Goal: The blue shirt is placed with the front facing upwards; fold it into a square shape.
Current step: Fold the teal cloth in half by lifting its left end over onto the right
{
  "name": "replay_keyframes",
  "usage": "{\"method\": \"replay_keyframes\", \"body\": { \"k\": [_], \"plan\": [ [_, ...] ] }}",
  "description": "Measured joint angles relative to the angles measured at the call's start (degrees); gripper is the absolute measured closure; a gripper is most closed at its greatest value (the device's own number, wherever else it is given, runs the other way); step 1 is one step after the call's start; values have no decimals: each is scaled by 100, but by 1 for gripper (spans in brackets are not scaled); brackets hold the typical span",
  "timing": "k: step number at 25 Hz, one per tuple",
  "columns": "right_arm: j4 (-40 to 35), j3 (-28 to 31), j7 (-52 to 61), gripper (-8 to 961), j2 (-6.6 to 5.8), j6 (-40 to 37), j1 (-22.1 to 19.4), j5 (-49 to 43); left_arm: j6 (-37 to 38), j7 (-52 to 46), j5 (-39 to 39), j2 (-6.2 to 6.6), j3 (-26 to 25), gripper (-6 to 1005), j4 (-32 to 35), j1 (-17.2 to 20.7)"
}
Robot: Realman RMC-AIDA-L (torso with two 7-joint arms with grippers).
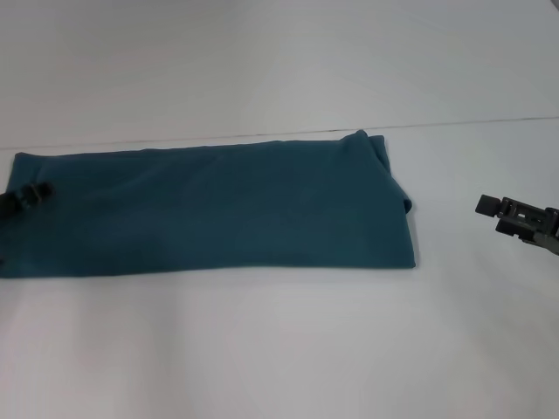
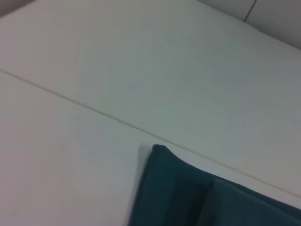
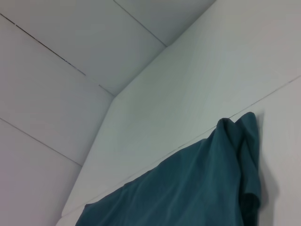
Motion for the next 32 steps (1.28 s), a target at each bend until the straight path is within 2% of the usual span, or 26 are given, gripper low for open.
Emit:
{"method": "replay_keyframes", "body": {
  "k": [9, 12, 16, 19, 22, 28, 32],
  "plan": [
    [0, -22, 0, 4, 7, 19, 13, 0, -42, 188, -5, -38, 40, 367, -123, -18],
    [0, -29, 5, 4, 8, 26, 20, 0, 26, 159, -27, -55, 39, 367, 124, 55],
    [0, -18, 27, 4, -3, 9, 17, 1, 373, 82, -53, -201, -1, 367, 793, 239],
    [0, -6, 30, 4, -6, 6, 12, 1, 570, -9, -60, -224, 5, 367, 873, 257],
    [0, -4, 31, 3, -13, 3, 16, 1, 569, -35, -50, -215, -8, 367, 649, 176],
    [0, 0, 31, 3, -27, 9, 20, 1, 76, 28, 5, -70, 21, 367, -76, -11],
    [0, 0, 25, 4, -27, 20, 16, 1, 84, 66, 58, -53, 31, 367, -51, 0]
  ]
}}
